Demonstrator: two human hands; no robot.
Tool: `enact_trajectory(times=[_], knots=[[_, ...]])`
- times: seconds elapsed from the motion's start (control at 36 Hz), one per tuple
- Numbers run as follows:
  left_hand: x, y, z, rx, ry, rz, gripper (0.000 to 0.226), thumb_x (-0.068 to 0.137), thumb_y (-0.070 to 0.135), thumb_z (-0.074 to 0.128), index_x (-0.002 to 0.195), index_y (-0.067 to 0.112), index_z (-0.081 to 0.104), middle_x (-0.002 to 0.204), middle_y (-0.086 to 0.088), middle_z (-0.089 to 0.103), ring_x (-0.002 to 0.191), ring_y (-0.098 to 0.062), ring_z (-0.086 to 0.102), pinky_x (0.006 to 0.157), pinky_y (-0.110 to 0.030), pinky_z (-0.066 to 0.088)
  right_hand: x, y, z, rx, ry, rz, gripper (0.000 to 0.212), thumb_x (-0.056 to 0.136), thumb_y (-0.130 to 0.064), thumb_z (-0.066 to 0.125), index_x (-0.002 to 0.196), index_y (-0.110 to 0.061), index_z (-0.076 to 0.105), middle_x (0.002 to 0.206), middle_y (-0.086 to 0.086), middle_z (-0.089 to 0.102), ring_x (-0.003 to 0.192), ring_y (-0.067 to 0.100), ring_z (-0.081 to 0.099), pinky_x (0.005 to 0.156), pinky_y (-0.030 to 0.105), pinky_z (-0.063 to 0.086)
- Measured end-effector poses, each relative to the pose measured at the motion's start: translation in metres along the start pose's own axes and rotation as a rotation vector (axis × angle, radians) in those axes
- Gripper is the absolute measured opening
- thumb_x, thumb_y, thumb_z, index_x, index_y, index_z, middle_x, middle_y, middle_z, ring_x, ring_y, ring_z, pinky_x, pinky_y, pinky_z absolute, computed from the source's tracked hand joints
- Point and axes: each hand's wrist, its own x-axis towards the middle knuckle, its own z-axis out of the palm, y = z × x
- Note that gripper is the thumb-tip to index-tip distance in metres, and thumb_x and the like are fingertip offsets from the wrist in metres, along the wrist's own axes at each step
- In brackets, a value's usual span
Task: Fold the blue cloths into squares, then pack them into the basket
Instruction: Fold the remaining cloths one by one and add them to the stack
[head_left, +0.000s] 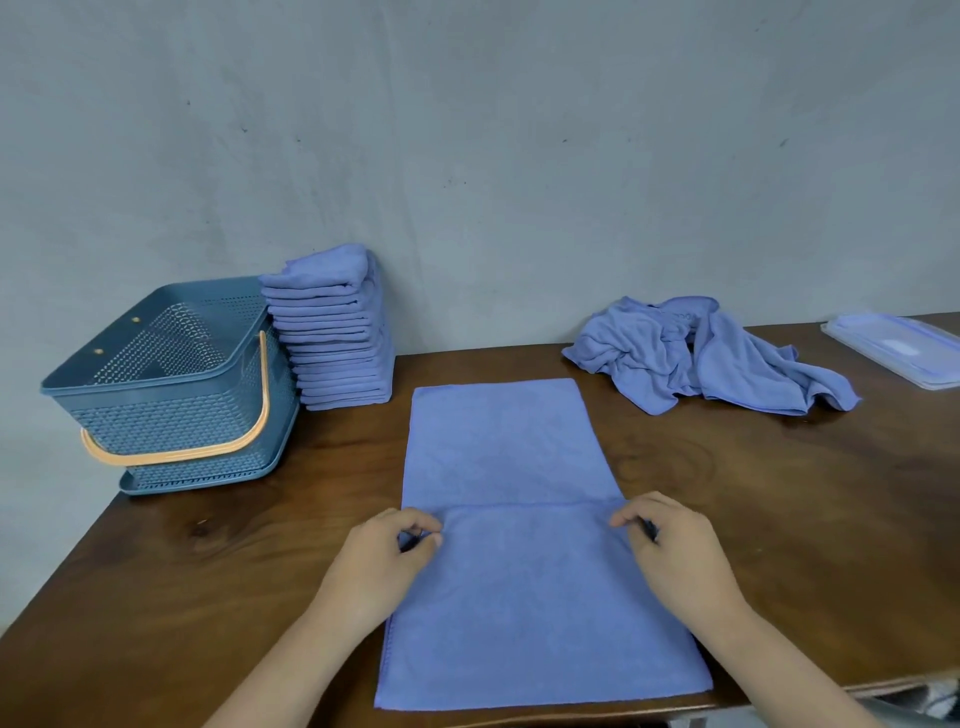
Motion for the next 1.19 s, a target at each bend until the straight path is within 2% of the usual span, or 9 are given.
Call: enact_trajectory(times=[0.14,0.22,0.36,0.56,0.64,0.72,0.83,1.0,1.19], knots=[[-0.011,0.005,-0.004,-0.175,0.17,0.053,0.023,0.097,0.012,0.074,0.094,0.034,0.079,0.085,0.015,0.072,0.074,-0.006,0.064,0.068,-0.013,0.047,0.003,-0.009,-0.011,0.141,0.065,-0.01,0.046,0.096,0.014,0.058,0.091,-0.028,0.077,0.105,-0.019,0.074,0.075,0.007,0.068,0.065,0.013,0.047],[-0.011,0.012,-0.01,-0.259,0.245,0.142,0.029,0.099,0.003,0.069,0.097,0.03,0.079,0.099,0.011,0.071,0.09,-0.011,0.069,0.077,-0.012,0.049,0.014,-0.017,-0.015,0.205,0.091,-0.004,0.049,0.1,0.013,0.053,0.092,-0.028,0.078,0.108,-0.02,0.073,0.1,0.003,0.069,0.085,0.011,0.049],[0.012,0.019,-0.02,-0.244,0.368,0.194,0.037,0.102,0.002,0.063,0.1,0.034,0.08,0.112,0.011,0.069,0.105,-0.009,0.069,0.087,-0.014,0.05,0.049,-0.027,-0.017,0.3,0.103,0.04,0.045,0.104,0.007,0.051,0.091,-0.026,0.078,0.107,-0.018,0.072,0.107,0.004,0.067,0.092,0.016,0.049],[0.089,0.038,-0.025,-0.149,0.469,0.158,0.028,0.107,0.011,0.057,0.118,0.029,0.076,0.115,0.013,0.062,0.096,0.002,0.062,0.079,-0.004,0.042,0.134,-0.03,0.002,0.266,0.143,0.017,0.039,0.106,-0.001,0.051,0.096,-0.028,0.077,0.109,-0.021,0.072,0.102,-0.006,0.063,0.083,0.006,0.043],[0.131,0.028,-0.012,-0.012,0.377,0.04,0.032,0.108,0.019,0.054,0.137,0.022,0.067,0.127,0.003,0.056,0.091,0.005,0.056,0.079,-0.004,0.038,0.168,-0.011,0.029,0.177,0.091,0.015,0.036,0.107,-0.006,0.052,0.1,-0.032,0.075,0.11,-0.012,0.07,0.084,-0.004,0.061,0.076,0.019,0.045],[0.149,0.01,0.01,0.182,0.189,-0.072,0.04,0.106,0.035,0.053,0.145,0.029,0.057,0.144,-0.002,0.051,0.109,-0.01,0.053,0.092,-0.026,0.042,0.179,0.007,0.053,0.031,-0.043,0.059,0.032,0.106,-0.012,0.053,0.116,-0.033,0.075,0.123,-0.004,0.068,0.102,0.005,0.064,0.093,0.032,0.053],[0.143,-0.01,0.036,0.532,0.271,0.019,0.036,0.104,0.04,0.053,0.138,0.029,0.062,0.136,-0.001,0.058,0.119,-0.025,0.052,0.096,-0.041,0.044,0.161,0.018,0.073,-0.087,-0.031,0.085,0.03,0.103,-0.012,0.058,0.126,-0.022,0.074,0.13,-0.001,0.06,0.107,0.019,0.063,0.092,0.032,0.052],[0.137,-0.022,0.04,0.596,0.324,0.037,0.038,0.104,0.043,0.053,0.136,0.025,0.064,0.135,0.001,0.062,0.122,-0.025,0.056,0.099,-0.044,0.045,0.147,0.022,0.081,-0.243,0.011,-0.009,0.027,0.099,-0.008,0.063,0.121,-0.016,0.076,0.13,0.01,0.062,0.107,0.03,0.057,0.091,0.035,0.051],[0.095,-0.03,0.04,0.58,0.318,0.051,0.041,0.104,0.045,0.053,0.139,0.026,0.062,0.14,0.005,0.061,0.13,-0.021,0.055,0.109,-0.043,0.045,0.103,0.022,0.067,-0.28,0.023,-0.049,0.025,0.1,-0.015,0.065,0.122,-0.02,0.074,0.134,0.006,0.062,0.107,0.024,0.054,0.09,0.031,0.05]])
